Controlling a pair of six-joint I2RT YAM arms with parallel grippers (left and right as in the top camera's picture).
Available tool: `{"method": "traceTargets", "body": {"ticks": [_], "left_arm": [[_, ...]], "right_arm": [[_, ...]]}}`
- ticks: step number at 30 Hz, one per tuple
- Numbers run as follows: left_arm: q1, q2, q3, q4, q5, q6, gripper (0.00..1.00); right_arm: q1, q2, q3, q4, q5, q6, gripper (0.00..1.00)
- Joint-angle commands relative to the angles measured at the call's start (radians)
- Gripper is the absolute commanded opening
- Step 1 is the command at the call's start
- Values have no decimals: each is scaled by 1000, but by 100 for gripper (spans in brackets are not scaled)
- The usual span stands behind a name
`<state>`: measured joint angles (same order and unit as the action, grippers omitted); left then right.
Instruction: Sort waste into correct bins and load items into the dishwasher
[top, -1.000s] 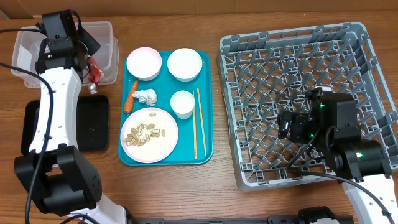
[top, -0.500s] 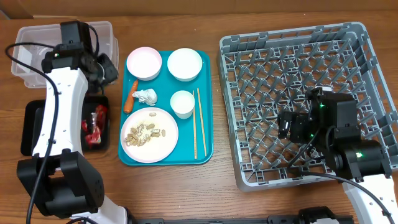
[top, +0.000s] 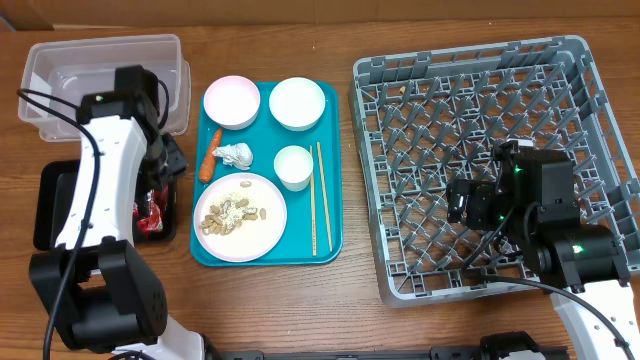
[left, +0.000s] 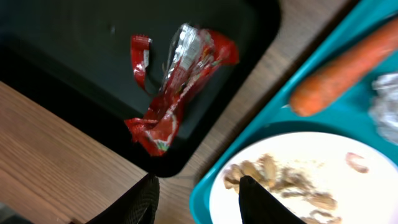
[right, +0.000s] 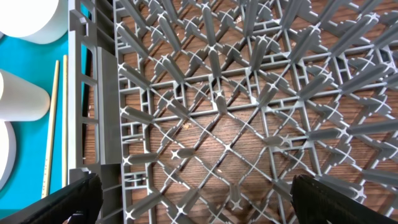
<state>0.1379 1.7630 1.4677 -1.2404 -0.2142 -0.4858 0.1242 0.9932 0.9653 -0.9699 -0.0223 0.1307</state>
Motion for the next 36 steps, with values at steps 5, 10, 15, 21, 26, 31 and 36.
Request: {"method": "traceTargets", "body": {"ticks": [5,10,15,21,26,31,36], "left_arm": [[9,-23,-175,152,-143,14,45],[29,-23,-179,169,-156,14,48],[61,-22,-193,180,-143,14,47],[69,-22,-264,313,-20,90,48],[69,-22,-301,379,28,108,37],[69,-22,-301,374,20,109,24],[69,-22,-301,366,19,109,19]], "right_arm": [[-2,2,30,2,-5,0,100],[-2,4,30,2,-5,0,100],[-2,14,30,2,-5,0,100],[-2,33,30,2,-5,0,100],[-2,36,30,2,-5,0,100],[-2,36,30,-6,-5,0,100],[-2,36,30,-5,-5,0,100]]}}
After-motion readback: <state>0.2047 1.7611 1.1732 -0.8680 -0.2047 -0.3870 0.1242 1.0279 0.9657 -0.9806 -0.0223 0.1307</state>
